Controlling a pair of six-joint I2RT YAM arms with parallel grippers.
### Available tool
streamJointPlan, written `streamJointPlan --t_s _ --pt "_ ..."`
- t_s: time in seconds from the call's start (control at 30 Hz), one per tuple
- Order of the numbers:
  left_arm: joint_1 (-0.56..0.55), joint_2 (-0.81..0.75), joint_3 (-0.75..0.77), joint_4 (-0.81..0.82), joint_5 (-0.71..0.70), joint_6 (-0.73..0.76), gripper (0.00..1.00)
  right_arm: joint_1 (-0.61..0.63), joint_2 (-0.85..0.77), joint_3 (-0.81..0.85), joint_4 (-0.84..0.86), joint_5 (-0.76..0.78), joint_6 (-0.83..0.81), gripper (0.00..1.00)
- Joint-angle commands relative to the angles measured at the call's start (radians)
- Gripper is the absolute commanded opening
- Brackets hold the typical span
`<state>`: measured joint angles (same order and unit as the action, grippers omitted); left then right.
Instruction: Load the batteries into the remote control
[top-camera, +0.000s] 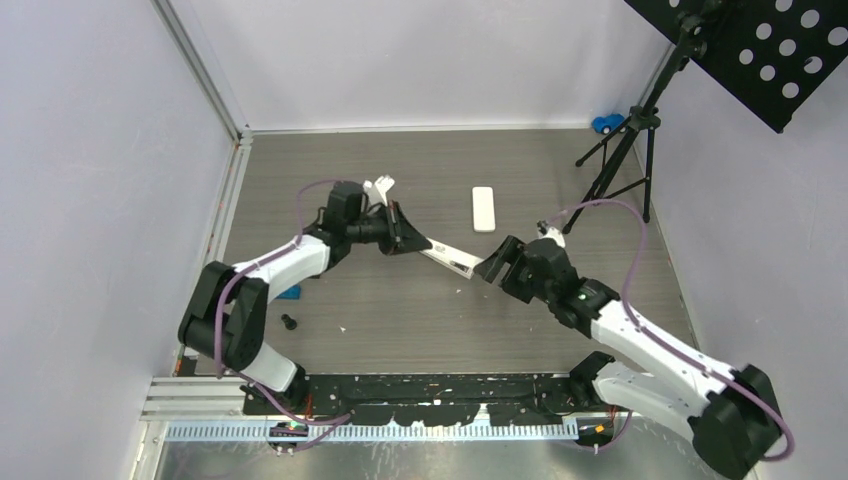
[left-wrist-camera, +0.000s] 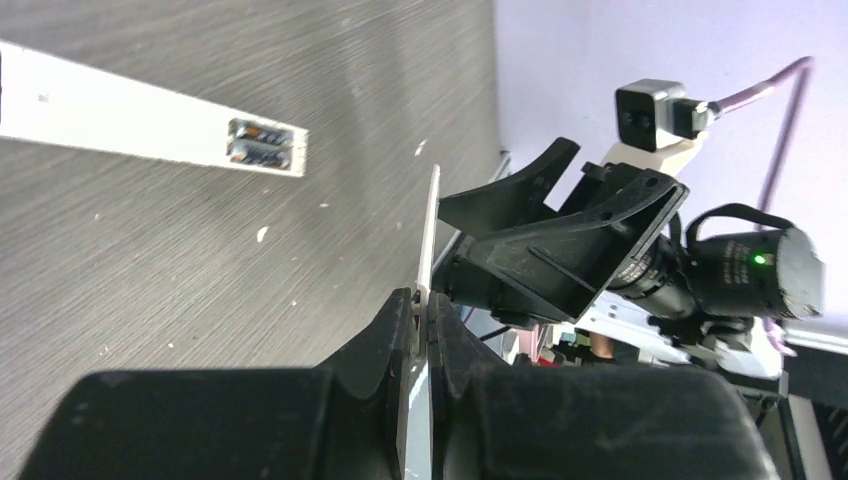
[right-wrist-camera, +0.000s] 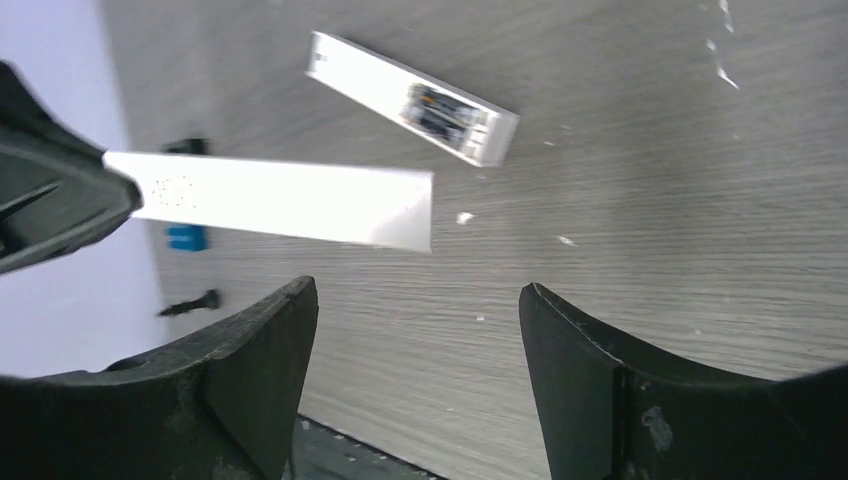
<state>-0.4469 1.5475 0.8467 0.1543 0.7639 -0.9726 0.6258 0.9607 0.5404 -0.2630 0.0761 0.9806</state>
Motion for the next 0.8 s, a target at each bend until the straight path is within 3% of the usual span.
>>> streamJointPlan --t_s 0.0,0.23,0.4,0.5,0.67,0.77 --pt "0.057 -0.090 0.052 -0.003 0.176 0.031 0.00 -0.002 -0.164 0.024 -0.005 -0.011 0.013 0.79" --pt "0.080 -0.178 0.075 0.074 0.292 -0.080 0.00 -0.003 -0.422 0.032 0.012 -0.043 0.061 0.79" --pt "0.080 -0.242 0.082 0.163 0.367 -0.176 0.00 -0.003 -0.464 0.052 0.035 -0.159 0.103 0.76" --pt "0.080 -0.269 0.074 0.213 0.390 -0.224 0.00 -0.003 -0.453 0.067 0.057 -0.236 0.111 0.69" --pt "0.080 -0.300 0.060 0.236 0.399 -0.261 0.00 -0.003 -0.448 0.057 0.161 -0.336 0.119 0.50" --pt "0.080 -0.311 0.056 0.246 0.418 -0.264 0.00 -0.003 -0.451 0.057 0.162 -0.341 0.107 0.45"
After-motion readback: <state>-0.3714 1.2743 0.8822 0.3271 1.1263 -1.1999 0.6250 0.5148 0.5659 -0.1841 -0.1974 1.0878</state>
